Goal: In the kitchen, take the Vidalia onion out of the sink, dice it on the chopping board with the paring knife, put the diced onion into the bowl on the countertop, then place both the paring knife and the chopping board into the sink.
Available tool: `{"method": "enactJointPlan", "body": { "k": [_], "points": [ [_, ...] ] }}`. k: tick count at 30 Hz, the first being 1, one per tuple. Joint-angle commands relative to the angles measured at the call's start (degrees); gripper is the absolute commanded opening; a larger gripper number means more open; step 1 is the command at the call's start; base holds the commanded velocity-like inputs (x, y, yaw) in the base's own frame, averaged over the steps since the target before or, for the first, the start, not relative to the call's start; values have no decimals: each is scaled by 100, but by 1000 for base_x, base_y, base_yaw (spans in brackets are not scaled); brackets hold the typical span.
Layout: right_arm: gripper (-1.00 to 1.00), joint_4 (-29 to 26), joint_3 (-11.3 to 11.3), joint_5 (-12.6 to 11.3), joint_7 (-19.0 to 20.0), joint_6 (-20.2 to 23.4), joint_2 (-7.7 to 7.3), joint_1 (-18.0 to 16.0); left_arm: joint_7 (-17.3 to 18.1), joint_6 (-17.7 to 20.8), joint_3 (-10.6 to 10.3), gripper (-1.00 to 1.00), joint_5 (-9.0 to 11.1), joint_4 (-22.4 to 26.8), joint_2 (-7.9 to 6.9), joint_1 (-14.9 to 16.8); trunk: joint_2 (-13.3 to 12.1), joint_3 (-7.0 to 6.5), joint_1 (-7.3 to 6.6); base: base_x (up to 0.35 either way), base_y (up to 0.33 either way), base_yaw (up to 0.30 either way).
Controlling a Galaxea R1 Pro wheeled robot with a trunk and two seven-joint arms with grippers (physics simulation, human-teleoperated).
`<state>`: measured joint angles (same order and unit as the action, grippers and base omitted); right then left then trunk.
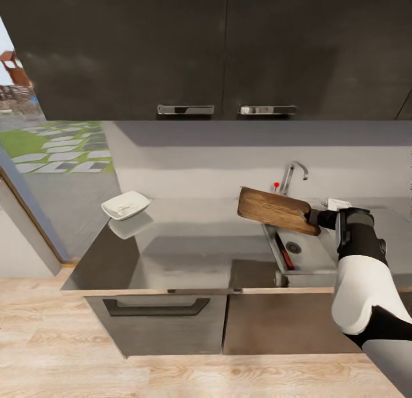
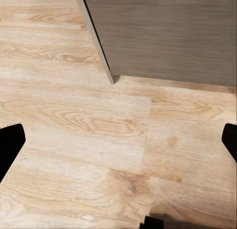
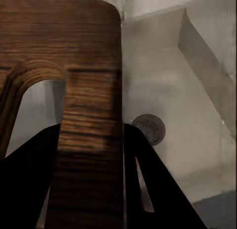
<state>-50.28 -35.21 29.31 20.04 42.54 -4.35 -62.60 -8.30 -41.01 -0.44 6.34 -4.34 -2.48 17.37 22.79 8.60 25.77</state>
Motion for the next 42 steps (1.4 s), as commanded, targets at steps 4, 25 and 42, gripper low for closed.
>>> {"method": "enactJointPlan", "body": {
  "k": [4, 25, 42],
  "points": [
    [-100, 9, -20, 22, -1563, -568, 384, -7, 12, -33, -9, 100, 38, -23, 2, 12, 13, 13, 1, -111, 0, 0],
    [-100, 589, -200, -1632, -5627, -1983, 826, -7, 21, -39, 0, 100, 34, -23, -15, 12, 13, 13, 1, -1, 0, 0],
    [-100, 1593, -163, -3029, -7810, -4564, 890, -7, 4, -39, 0, 100, 51, -23, -12, 12, 13, 13, 1, -60, 0, 0]
  ]
}}
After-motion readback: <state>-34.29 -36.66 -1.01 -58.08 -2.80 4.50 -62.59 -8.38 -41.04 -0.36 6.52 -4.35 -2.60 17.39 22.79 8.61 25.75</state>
